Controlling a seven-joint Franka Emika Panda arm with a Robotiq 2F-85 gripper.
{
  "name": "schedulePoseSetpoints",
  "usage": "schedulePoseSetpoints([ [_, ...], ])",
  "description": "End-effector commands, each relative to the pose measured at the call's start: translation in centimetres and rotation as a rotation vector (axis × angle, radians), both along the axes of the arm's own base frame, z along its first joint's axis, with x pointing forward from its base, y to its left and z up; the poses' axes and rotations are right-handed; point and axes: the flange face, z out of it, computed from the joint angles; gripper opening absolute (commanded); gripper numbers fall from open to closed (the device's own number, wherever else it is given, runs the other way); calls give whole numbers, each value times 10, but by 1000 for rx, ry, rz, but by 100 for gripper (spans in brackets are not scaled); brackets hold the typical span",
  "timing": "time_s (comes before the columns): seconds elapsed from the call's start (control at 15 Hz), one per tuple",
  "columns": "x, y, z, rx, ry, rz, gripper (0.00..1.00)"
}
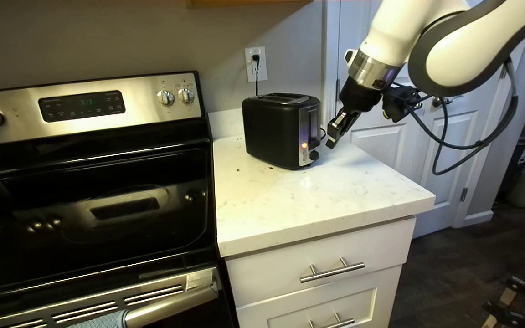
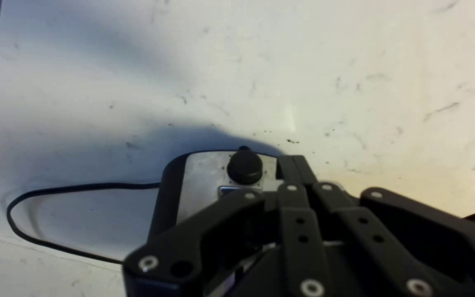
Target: Push the black toaster lever fully downwards
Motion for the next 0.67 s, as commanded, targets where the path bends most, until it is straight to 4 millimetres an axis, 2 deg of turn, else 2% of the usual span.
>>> schedulePoseSetpoints([
  [0.0,-48,8,25,-16,-36,10,0],
  [0.2,-62,10,39,-28,-47,8,0],
  [0.6,-69,4,42,-51,-14,-8,0],
])
